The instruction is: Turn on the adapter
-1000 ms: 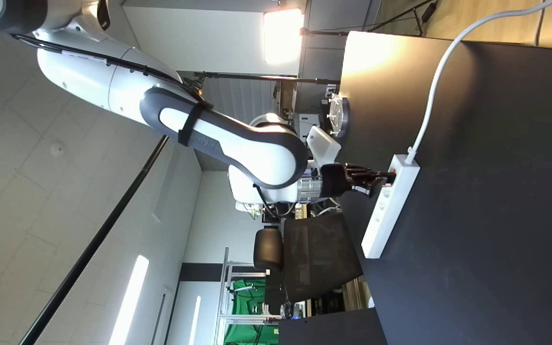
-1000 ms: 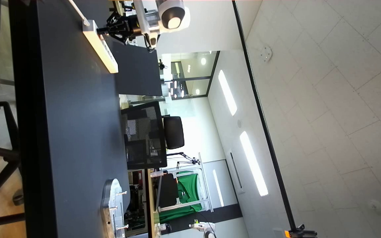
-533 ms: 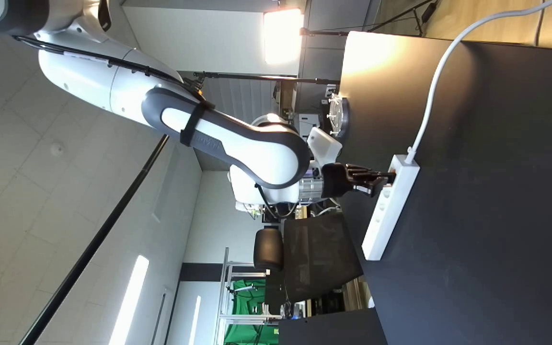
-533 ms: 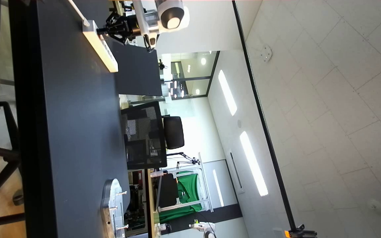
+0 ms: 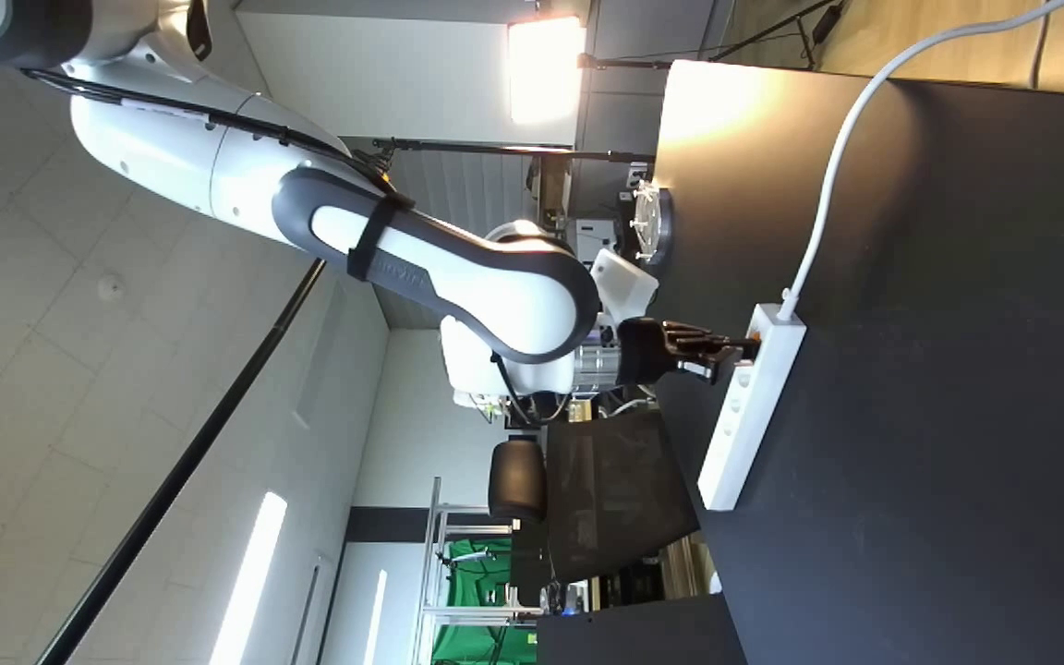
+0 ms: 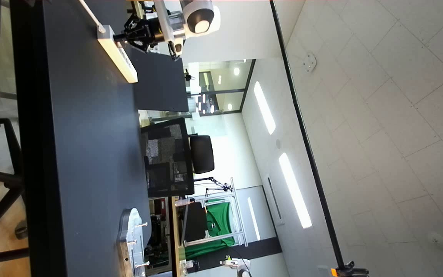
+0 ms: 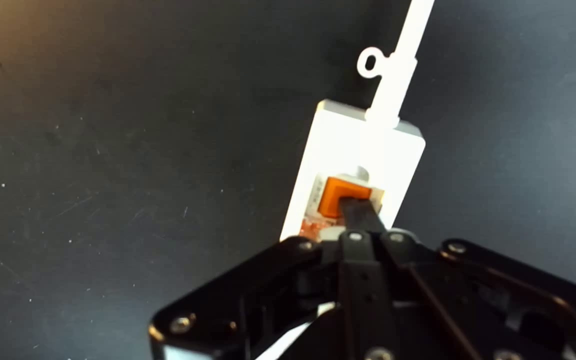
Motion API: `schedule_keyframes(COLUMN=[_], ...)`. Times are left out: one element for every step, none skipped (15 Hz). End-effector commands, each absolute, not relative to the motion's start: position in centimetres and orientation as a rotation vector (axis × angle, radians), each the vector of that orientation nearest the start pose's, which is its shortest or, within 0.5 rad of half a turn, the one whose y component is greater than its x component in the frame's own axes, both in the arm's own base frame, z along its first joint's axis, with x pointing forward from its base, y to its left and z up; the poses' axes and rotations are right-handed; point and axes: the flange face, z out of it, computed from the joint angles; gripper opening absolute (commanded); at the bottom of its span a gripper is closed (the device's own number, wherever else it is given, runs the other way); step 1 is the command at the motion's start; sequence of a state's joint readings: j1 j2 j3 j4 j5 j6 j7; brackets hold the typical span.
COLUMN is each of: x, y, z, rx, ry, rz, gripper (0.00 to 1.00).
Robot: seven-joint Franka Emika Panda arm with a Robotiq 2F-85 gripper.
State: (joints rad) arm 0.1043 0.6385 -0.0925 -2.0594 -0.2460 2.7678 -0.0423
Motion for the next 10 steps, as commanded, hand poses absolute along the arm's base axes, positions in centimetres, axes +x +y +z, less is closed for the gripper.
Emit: schedule_keyframes(x=[60.0,60.1,60.2,60.2,60.2,60.3,60.3,60.3,60.3,60.3], y=[2.5,2.8,3.0,3.0,3.0,2.8,2.7,2.4,2.1,1.8], z=[18.0,19.2,20.4,21.4,22.2,23.1,23.8,24.3,24.8,25.1], rx=[-3.212,-3.194,-3.182,-3.173,-3.167,-3.165,-3.158,-3.152,-3.147,-3.144], ry=[-0.474,-0.484,-0.496,-0.527,-0.521,-0.522,-0.524,-0.516,-0.513,-0.504], rz=[-0.203,-0.212,-0.204,-0.163,-0.144,-0.128,-0.107,-0.091,-0.075,-0.062], gripper=[0.0,0.0,0.0,0.26,0.27,0.33,0.4,0.47,0.54,0.62])
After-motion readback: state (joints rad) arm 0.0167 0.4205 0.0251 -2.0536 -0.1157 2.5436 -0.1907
